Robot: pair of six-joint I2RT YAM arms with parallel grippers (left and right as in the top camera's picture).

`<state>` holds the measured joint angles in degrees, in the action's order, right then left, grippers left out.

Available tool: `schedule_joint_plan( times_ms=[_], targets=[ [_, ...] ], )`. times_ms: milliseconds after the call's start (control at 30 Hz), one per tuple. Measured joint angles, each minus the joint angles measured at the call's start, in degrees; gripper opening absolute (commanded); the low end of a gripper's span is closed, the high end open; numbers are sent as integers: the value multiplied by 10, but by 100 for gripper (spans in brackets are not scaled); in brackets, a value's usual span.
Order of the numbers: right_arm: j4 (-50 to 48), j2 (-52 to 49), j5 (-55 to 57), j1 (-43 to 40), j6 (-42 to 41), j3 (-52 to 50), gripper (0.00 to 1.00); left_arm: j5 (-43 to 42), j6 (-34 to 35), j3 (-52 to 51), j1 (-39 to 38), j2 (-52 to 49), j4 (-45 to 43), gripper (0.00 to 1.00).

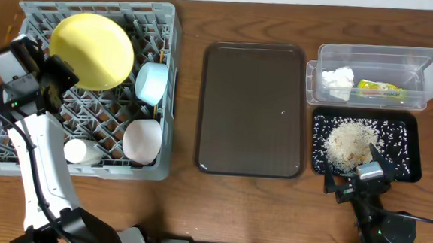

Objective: Sort waste into correct bins and load items into the dishwasher
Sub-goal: 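Lift the yellow plate with the left gripper and carry it to the rack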

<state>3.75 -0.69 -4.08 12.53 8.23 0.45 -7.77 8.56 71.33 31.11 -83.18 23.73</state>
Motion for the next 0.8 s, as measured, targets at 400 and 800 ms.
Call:
schedule_joint_plan(
  times_ms=[400, 800],
  targets=[
    [0, 0, 0, 0, 0, 0, 99, 99, -89, 0, -2, -71, -40, 7],
    [0, 0, 0, 0, 0, 0, 99, 217, -169, 0, -76, -76, -75, 8]
  ],
)
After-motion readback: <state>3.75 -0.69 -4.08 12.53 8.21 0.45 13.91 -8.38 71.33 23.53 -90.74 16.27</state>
